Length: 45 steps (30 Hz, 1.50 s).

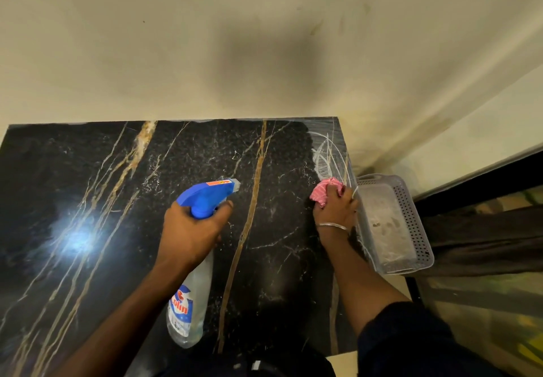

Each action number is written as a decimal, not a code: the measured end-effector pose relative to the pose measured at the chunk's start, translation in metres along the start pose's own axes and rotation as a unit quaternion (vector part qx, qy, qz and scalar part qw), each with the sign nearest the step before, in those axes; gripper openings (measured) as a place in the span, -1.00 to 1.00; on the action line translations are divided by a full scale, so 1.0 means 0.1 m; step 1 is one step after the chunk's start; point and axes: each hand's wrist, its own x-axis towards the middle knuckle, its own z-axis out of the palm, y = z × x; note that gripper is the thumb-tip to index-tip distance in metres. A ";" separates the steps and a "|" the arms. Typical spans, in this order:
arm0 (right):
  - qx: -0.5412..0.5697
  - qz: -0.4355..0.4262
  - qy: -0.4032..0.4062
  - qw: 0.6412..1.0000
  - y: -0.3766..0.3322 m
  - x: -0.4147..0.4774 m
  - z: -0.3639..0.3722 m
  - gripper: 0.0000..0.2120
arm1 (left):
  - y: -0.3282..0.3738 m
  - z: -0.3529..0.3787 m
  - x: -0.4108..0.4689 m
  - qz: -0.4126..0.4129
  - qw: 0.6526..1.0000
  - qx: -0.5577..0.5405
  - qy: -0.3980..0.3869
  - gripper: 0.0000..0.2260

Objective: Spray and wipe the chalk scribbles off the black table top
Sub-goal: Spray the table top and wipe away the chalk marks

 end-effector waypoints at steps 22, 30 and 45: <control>-0.026 -0.002 -0.033 0.999 -0.54 0.23 -0.02 -0.46 | 0.05 0.06 0.10 -0.001 1.000 0.002 -0.006 -0.92; -0.071 -0.357 -0.121 0.924 -0.33 0.36 -0.02 -0.37 | 0.02 0.07 0.18 -0.006 1.000 -0.005 -0.013 -0.92; -0.040 -0.350 -0.133 0.926 -0.64 0.57 0.02 -0.41 | 0.04 0.03 0.28 -0.020 1.000 -0.006 -0.016 -0.92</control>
